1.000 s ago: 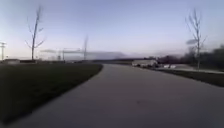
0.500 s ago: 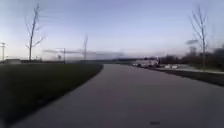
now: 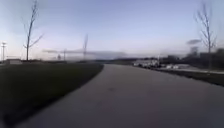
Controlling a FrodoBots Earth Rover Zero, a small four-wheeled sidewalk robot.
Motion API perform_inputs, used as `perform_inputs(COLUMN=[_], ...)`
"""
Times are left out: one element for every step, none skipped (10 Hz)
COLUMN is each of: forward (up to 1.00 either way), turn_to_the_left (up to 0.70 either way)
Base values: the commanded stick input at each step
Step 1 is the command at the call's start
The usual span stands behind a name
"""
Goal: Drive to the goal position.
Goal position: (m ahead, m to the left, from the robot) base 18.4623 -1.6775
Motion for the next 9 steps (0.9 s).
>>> perform_inputs(forward=[1.00,1.00,1.00,1.00,1.00,1.00,1.00,1.00,0.99], turn_to_the_left=[0.01,0.01,0.01,0.01,0.01,0.01,0.01,0.01,0.01])
